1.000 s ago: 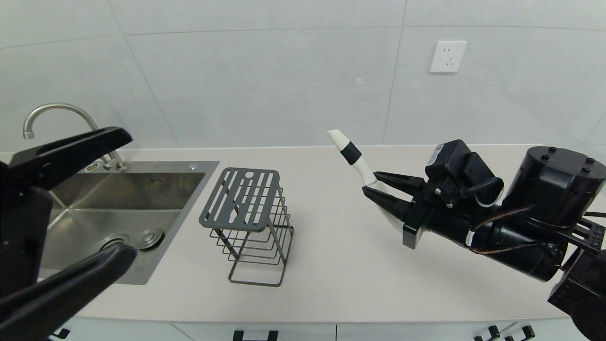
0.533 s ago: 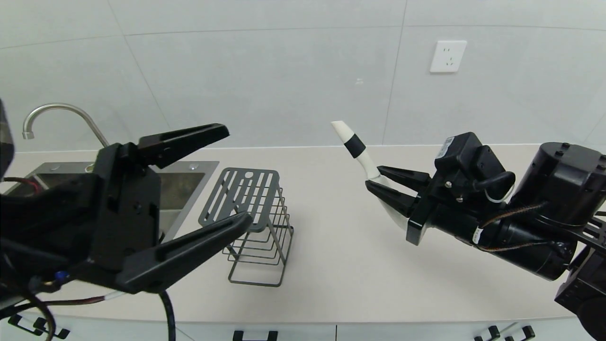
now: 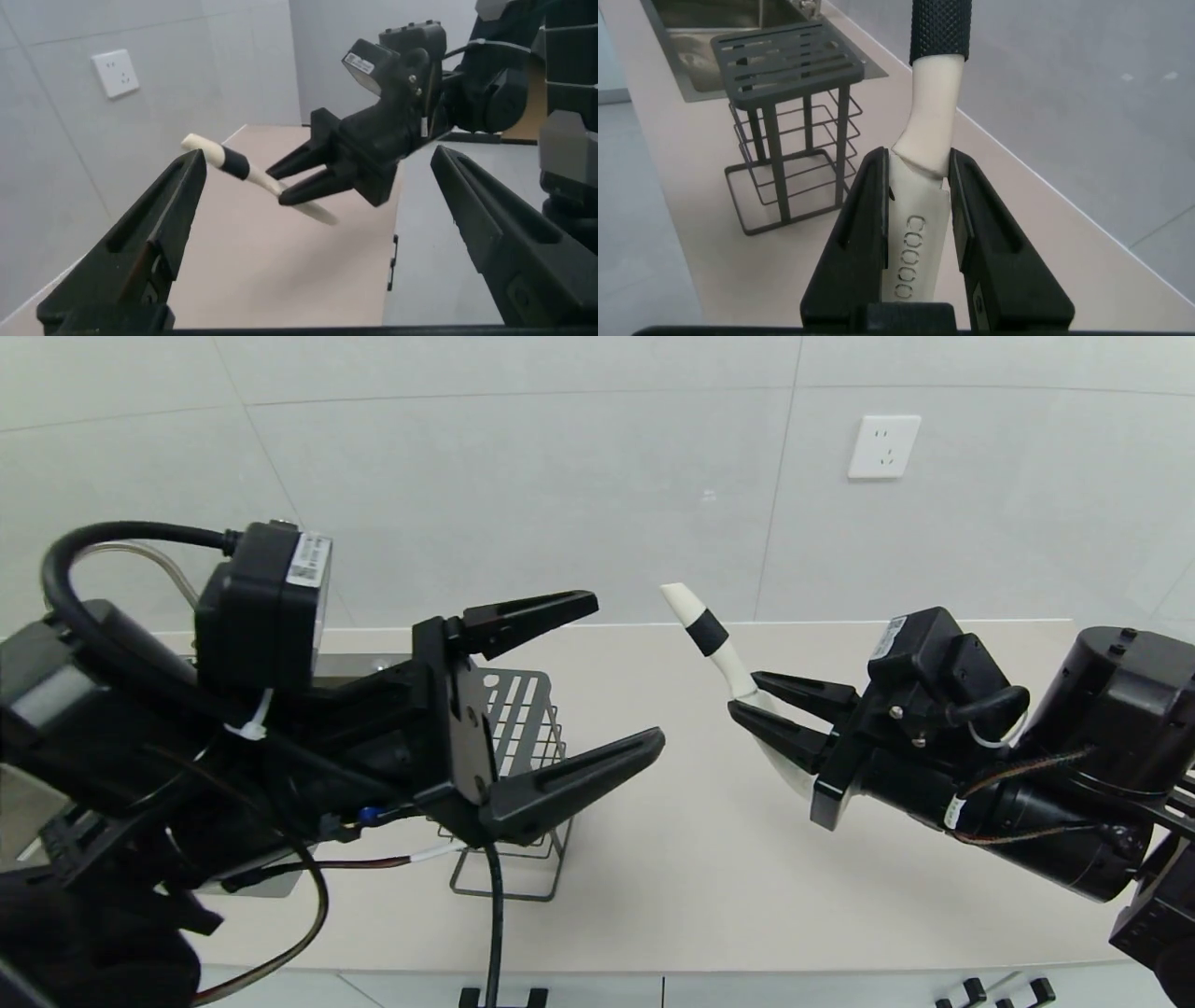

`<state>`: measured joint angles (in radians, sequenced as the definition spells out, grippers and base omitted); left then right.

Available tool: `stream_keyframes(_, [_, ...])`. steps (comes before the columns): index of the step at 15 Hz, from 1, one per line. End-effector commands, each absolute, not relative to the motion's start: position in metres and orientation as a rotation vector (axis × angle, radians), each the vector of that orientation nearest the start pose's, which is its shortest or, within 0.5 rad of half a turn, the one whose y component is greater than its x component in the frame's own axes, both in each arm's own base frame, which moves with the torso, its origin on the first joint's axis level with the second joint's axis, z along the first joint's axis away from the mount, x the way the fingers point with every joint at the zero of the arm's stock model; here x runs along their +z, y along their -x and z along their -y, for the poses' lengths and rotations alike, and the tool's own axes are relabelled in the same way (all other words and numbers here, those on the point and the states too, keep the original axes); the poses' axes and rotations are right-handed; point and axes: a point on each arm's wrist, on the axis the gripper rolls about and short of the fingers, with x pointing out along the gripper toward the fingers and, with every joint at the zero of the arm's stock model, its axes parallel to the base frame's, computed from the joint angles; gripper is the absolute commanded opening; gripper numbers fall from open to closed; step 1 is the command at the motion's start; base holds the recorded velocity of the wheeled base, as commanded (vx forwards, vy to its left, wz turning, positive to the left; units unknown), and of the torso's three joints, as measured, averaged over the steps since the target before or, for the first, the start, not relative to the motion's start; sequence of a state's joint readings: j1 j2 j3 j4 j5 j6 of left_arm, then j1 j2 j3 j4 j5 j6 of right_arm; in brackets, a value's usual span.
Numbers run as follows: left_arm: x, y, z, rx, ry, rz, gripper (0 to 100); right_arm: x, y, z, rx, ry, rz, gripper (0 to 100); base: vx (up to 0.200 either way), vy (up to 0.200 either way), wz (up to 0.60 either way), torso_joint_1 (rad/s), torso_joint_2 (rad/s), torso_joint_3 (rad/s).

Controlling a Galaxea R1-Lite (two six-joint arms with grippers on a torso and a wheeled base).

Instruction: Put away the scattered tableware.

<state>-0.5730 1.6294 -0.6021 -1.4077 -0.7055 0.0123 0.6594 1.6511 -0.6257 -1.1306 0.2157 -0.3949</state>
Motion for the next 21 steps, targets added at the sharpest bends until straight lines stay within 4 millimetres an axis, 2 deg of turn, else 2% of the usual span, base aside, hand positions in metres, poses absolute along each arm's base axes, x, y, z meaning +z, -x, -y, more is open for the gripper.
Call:
stream_keyframes(1, [0.208, -0.230, 0.169, -1.274, -0.030, 0.386, 100, 0.202, -0.217, -0.174, 0.839, 0.342, 0.285, 0, 0.000, 0.000, 0.00, 0.000, 0.00, 0.000])
stream_keyframes(3, [0.206, -0.231, 0.171, -1.278, -0.025, 0.389, 100, 0.207, -0.215, -0.171, 0.829, 0.338, 0.299, 0, 0.000, 0.000, 0.00, 0.000, 0.00, 0.000])
stream_keyframes(6, [0.208, -0.244, 0.184, -1.322, -0.032, 0.425, 100, 0.213, -0.211, -0.169, 0.826, 0.332, 0.328, 0, 0.000, 0.000, 0.00, 0.000, 0.00, 0.000])
stream_keyframes(9, [0.206, -0.246, 0.188, -1.342, -0.033, 0.423, 100, 0.219, -0.208, -0.166, 0.821, 0.328, 0.348, 0, 0.000, 0.000, 0.00, 0.000, 0.00, 0.000])
stream_keyframes(13, [0.201, -0.260, 0.198, -1.342, -0.032, 0.425, 100, 0.226, -0.203, -0.165, 0.828, 0.318, 0.378, 0, 0.000, 0.000, 0.00, 0.000, 0.00, 0.000])
stream_keyframes(15, [0.202, -0.269, 0.205, -1.353, 0.015, 0.421, 100, 0.228, -0.196, -0.170, 0.856, 0.313, 0.391, 0, 0.000, 0.000, 0.00, 0.000, 0.00, 0.000])
stream_keyframes(21, [0.212, -0.273, 0.217, -1.352, 0.170, 0.409, 100, 0.231, -0.188, -0.174, 0.898, 0.305, 0.412, 0, 0.000, 0.000, 0.00, 0.000, 0.00, 0.000])
